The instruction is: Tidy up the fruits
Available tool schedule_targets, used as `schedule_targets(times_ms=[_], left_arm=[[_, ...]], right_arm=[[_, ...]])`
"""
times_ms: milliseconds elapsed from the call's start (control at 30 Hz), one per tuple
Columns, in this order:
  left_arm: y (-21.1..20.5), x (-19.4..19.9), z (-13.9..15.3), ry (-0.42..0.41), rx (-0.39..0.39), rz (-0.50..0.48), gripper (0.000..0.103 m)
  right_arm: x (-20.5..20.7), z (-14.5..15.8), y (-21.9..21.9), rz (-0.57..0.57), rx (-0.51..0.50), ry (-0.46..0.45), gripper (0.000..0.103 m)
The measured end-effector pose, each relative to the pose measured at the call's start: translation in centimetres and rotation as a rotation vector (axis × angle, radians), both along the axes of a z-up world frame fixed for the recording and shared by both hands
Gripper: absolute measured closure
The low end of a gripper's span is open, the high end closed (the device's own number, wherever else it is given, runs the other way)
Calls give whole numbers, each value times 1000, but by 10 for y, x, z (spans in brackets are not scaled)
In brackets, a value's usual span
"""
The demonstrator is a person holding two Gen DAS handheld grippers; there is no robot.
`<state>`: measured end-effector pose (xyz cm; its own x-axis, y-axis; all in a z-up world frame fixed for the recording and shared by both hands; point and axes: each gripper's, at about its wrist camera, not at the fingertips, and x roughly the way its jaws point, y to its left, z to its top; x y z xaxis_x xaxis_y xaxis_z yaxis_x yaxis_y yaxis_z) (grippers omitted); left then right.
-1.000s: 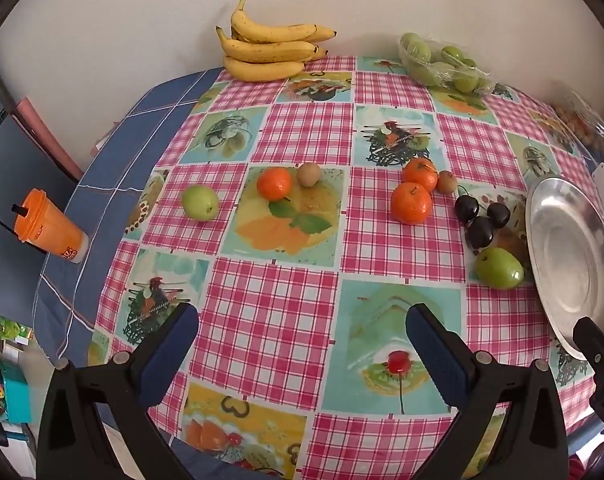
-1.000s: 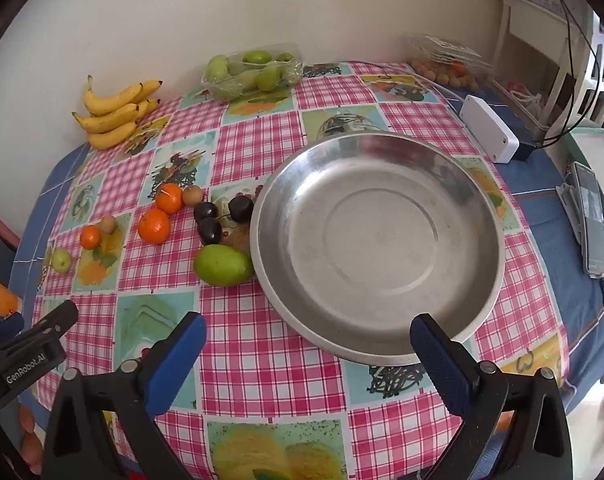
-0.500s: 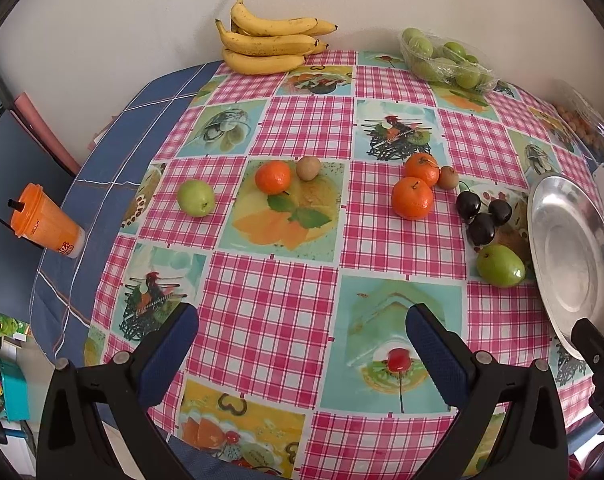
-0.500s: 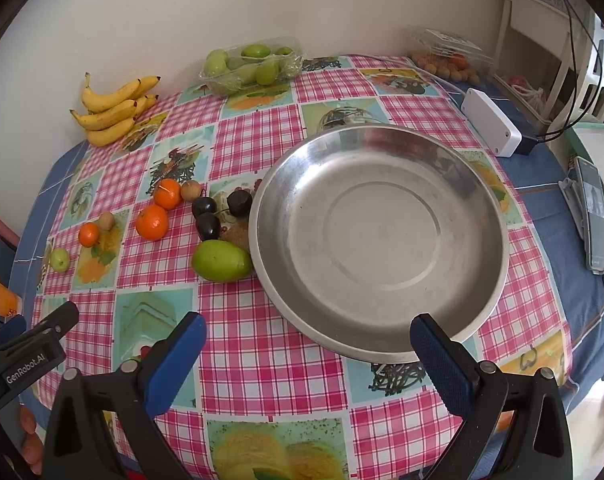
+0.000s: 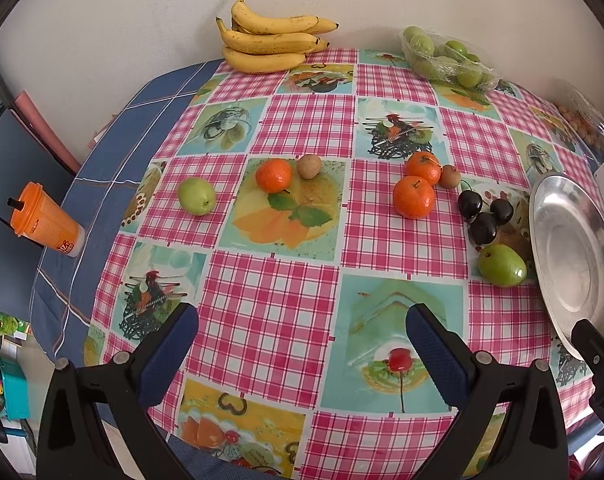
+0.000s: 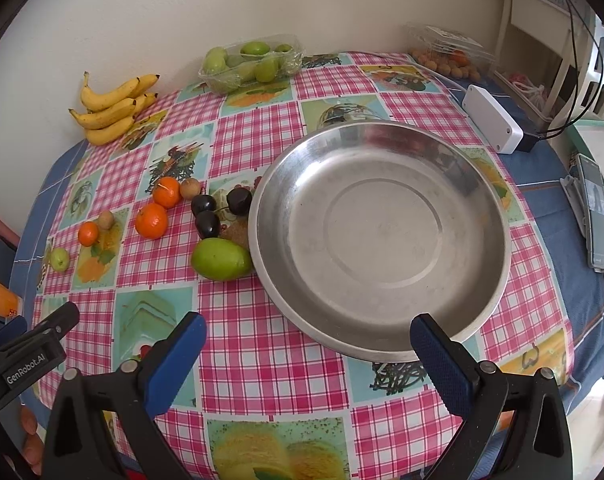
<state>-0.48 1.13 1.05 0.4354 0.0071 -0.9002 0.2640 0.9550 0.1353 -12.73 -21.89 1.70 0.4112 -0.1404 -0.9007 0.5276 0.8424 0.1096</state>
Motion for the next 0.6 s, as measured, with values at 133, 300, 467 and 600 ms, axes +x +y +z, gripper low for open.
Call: schedule_targets(times_ms=[133, 300, 467, 600], left_arm=[[0, 1, 0, 2, 2, 5, 0], [1, 1, 0, 4, 3, 6, 0], [1, 2, -2, 10, 6, 13, 0], [1, 2, -2, 10, 7, 13, 0]], right_arm=[[1, 0, 0, 0, 1, 0, 0], [0, 0, 0, 0, 2, 0, 0], [0, -1, 1, -1, 3, 1, 0], [0, -1, 2, -1, 4, 1, 0]])
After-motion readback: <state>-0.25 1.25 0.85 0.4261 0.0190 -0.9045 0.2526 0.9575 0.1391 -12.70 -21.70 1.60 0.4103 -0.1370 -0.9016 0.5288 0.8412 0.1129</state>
